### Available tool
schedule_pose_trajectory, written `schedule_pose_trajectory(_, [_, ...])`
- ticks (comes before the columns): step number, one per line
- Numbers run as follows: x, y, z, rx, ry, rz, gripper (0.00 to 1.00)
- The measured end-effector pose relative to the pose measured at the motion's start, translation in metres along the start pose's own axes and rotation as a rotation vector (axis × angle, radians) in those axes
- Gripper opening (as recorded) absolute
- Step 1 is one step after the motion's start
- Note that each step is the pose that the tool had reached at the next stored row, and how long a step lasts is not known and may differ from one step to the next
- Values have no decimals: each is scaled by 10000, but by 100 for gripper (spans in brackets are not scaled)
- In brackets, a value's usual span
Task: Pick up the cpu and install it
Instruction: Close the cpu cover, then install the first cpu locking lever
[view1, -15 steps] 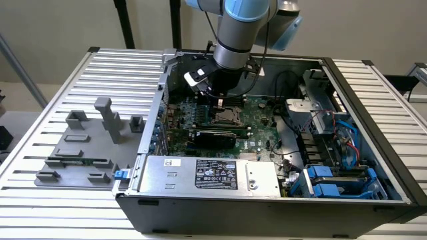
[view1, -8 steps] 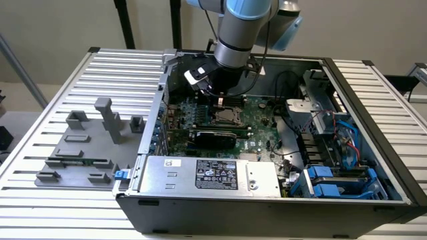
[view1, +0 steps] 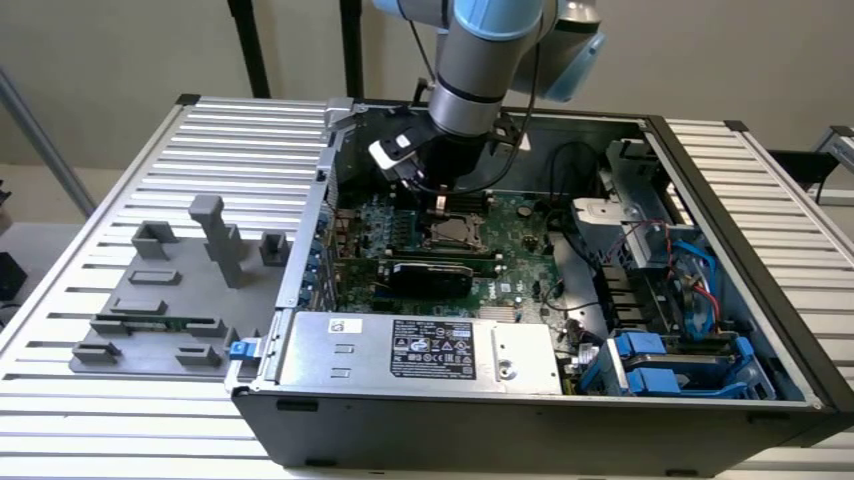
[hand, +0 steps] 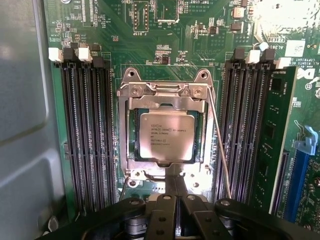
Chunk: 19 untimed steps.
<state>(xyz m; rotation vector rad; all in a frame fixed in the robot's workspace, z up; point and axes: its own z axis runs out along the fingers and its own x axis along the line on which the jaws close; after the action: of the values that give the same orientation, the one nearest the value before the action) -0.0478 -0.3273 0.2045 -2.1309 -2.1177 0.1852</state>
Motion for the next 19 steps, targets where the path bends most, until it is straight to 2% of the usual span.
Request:
schedule_pose_trajectory(7, [11, 14, 83, 12, -47, 9, 11])
schedule_pose_trajectory(9, [18, 19, 90, 36, -97, 18, 11])
schedule_pose_trajectory(14, [18, 20, 64, 65, -143, 28, 11])
schedule_pose_trajectory(15, [17, 6, -1, 156, -330, 66, 11])
schedule_pose_trajectory(16, [17, 2, -22, 197, -385, 76, 11])
schedule_pose_trajectory(19, [16, 1, -23, 200, -388, 77, 11])
